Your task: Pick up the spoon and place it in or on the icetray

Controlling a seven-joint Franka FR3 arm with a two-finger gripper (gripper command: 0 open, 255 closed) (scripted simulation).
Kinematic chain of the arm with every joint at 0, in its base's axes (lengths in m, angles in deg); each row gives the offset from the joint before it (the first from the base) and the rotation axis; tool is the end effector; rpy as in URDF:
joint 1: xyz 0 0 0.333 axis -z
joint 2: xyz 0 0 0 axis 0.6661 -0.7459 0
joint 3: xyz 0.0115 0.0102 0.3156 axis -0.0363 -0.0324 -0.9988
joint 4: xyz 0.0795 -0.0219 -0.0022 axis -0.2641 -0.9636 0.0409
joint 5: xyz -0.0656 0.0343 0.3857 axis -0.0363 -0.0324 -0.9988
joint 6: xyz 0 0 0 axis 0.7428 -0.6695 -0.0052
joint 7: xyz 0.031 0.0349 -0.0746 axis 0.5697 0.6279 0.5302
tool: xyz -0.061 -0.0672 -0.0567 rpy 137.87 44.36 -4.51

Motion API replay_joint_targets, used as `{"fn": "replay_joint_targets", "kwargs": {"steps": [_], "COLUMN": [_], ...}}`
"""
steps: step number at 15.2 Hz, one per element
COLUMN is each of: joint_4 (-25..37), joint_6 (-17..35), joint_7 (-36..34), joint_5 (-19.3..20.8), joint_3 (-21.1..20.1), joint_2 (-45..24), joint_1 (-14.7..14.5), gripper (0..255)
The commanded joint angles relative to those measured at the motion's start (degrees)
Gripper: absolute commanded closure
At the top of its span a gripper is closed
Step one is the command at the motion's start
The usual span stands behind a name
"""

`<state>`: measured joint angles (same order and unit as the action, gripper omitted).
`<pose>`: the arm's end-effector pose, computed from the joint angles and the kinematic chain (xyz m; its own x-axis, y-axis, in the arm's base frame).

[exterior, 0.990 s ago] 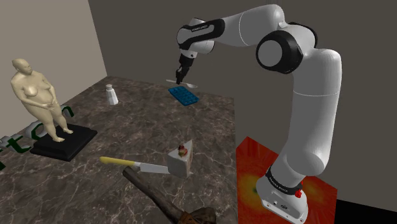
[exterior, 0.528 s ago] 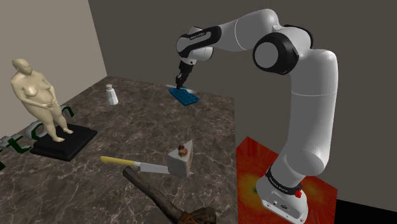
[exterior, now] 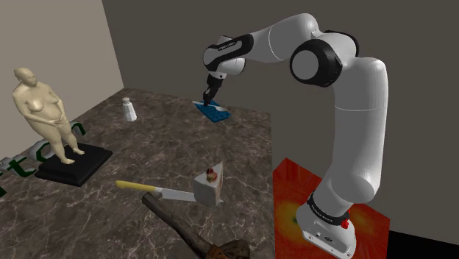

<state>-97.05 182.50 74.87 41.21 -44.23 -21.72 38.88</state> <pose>0.6698 -0.0896 0.3651 0.9261 0.3049 0.2222 0.3365 -0.9339 -0.1211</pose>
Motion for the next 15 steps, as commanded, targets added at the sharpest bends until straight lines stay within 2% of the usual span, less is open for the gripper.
{"fn": "replay_joint_targets", "kwargs": {"steps": [1, 2, 3, 8, 12, 15], "joint_4": [0.0, 0.0, 0.0, 0.0, 1.45, 1.44], "joint_6": [0.02, 0.01, 0.01, 0.01, -5.21, -5.21], "joint_7": [0.0, 0.0, 0.0, 0.0, -1.01, -1.01], "joint_5": [-0.01, 0.0, 0.0, 0.0, 1.69, 1.69], "joint_3": [0.0, 0.0, 0.0, 0.0, 1.0, 1.0], "joint_2": [-0.01, 0.0, 0.0, 0.0, 3.85, 3.85], "joint_1": [0.0, 0.0, 0.0, 0.0, 0.26, 0.26], "gripper": [255, 255, 0, 0, 0, 0]}}
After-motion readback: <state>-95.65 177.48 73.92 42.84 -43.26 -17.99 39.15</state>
